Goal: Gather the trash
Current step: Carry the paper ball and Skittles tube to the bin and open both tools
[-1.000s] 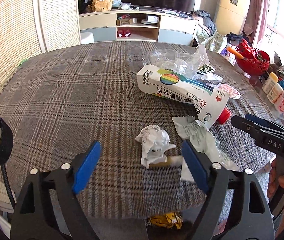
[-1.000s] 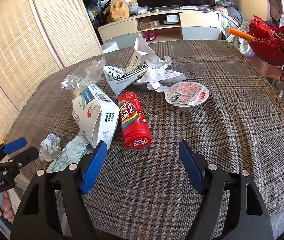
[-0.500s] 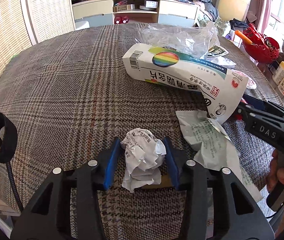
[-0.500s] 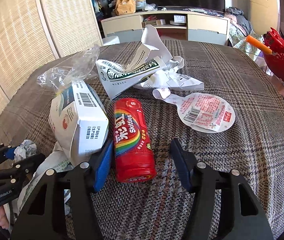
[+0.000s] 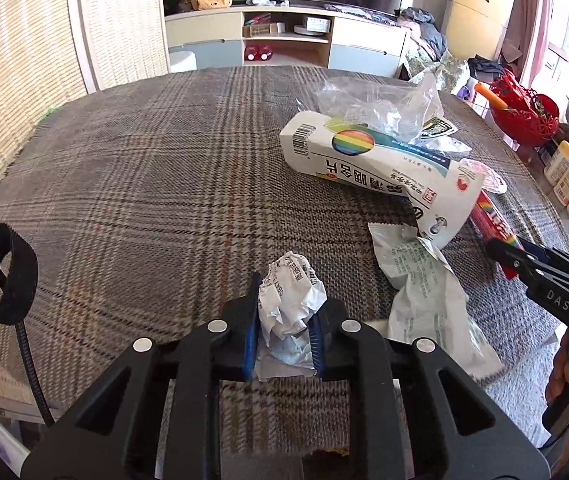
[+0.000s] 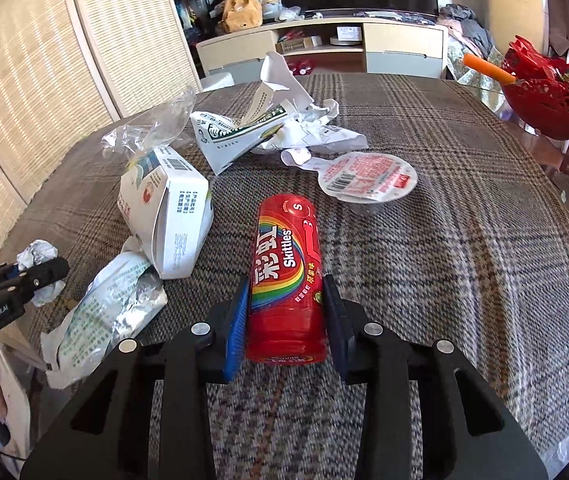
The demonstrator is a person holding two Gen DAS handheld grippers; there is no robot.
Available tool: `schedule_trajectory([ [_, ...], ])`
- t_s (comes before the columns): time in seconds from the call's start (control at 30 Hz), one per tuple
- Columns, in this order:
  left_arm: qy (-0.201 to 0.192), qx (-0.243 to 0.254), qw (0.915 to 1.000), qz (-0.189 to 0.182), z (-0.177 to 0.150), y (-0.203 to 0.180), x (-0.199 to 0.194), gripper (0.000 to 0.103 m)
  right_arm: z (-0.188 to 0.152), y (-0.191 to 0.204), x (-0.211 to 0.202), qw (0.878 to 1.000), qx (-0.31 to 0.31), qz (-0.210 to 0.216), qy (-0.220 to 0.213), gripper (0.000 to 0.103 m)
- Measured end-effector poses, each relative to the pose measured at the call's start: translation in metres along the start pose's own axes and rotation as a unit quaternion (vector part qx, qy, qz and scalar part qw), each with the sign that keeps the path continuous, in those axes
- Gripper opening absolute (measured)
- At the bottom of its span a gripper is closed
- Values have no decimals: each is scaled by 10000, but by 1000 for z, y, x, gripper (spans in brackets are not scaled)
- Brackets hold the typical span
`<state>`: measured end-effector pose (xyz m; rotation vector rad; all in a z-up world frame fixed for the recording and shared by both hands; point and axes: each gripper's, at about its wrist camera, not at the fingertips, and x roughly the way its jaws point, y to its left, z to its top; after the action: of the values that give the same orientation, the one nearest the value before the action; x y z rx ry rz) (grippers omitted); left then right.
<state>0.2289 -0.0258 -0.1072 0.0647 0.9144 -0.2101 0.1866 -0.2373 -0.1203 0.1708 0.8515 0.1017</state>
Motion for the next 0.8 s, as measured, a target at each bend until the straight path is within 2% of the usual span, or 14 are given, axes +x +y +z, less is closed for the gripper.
schedule_trajectory([
  [0.47, -114, 98, 9998, -92, -72, -13, -73, 20, -67, 15, -93, 9997, -28, -55, -219, 36],
  [0.63, -73, 192, 9996, -180, -104, -21, -88, 20, -98, 21, -105, 10000, 20, 4, -91, 36],
  [0.8, 113, 313, 9989, -322, -133, -31, -85, 20, -133, 25, -99, 9997, 146, 106, 164, 36],
])
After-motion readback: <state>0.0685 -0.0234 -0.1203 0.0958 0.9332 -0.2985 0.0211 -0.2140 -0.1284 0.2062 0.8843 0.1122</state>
